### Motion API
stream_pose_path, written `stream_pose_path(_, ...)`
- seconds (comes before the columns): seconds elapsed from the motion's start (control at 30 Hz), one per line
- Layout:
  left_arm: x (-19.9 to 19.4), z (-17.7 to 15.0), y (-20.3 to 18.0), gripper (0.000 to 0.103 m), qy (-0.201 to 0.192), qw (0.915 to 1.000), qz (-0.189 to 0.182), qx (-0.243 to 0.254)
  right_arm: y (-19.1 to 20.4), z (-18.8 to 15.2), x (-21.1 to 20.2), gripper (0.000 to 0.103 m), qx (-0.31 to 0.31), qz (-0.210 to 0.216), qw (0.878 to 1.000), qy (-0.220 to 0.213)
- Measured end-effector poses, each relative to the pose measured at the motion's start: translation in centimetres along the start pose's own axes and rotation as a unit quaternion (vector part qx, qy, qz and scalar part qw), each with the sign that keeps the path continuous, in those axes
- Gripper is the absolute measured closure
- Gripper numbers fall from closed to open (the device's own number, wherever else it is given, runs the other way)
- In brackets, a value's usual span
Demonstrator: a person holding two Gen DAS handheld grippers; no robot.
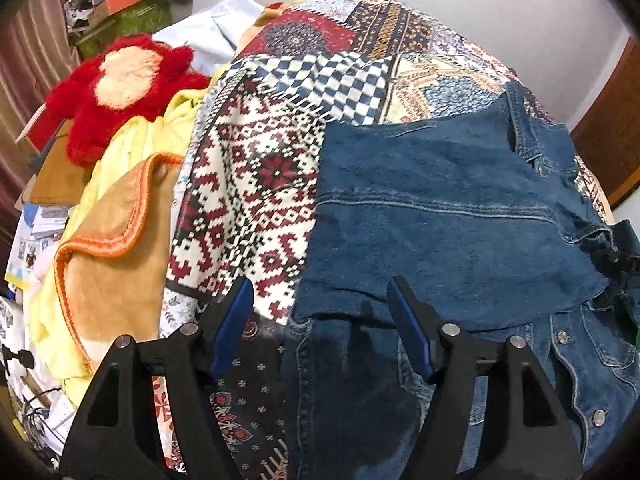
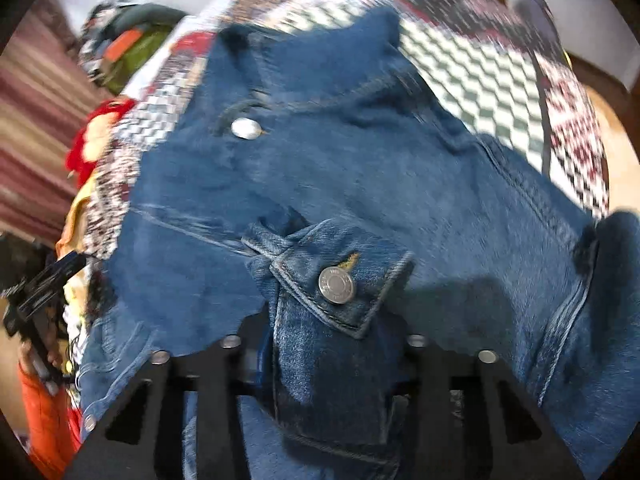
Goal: Fold large clothes
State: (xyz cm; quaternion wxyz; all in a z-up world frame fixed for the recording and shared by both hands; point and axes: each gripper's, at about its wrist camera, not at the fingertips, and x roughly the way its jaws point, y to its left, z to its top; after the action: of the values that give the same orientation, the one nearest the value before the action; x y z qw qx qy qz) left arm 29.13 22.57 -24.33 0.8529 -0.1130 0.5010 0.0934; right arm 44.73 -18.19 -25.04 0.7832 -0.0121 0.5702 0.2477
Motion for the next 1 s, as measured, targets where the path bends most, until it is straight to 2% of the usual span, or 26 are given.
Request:
stream_pose_path(0.23,-1.0,1.8,-2.8,0.034,-0.024,0.999,-0.003,0.038,4.0,1.3,-6.5,0.068,-0.075,-0.059,0.989,-0.116)
stream_pose_path(0.3,-0.9,2.2,-3.6,0.029,-0.026,0.9987,-0.01,0.043,4.4,1.4,-8.0,0.068,-0.09,-0.073,0.984,-0.139)
stream_pose_path(0.4,0.1,2.5,-5.0,0.025,-0.018,0.9982,-0.029,0.049,4.4,1.0,-8.9,0.068,-0.096,-0.091,0.98,-0.149)
stream_pose_path(0.5,1.9,2.3,-6.4,0.025,0.005,0.9975,-0.037,0.061,2.6,0.5,-8.6,0.068,-0.083,-0.1,0.982,-0.135)
stream_pose_path(0.7,5.2,0.9,-8.6,0.025,0.052,0.9937,-0.04,0.091,-1.6,-0.8,-4.3,0.068,-0.039,-0.097,0.992,-0.072)
stream_pose_path(0.83,5.9,0.5,-8.6,0.018,0.053,0.9937,-0.04,0.09,-3.6,-1.2,-1.7,0.064,-0.008,-0.092,0.995,-0.042)
stream_pose_path(0.9,6.0,0.5,-8.2,0.015,0.056,0.9941,-0.042,0.083,-4.1,-1.4,-0.5,0.057,-0.005,-0.11,0.994,-0.02)
stream_pose_path(1.0,6.1,0.3,-8.0,0.012,0.055,0.9939,-0.039,0.087,-4.1,-1.8,0.3,0.053,-0.019,-0.133,0.991,-0.007)
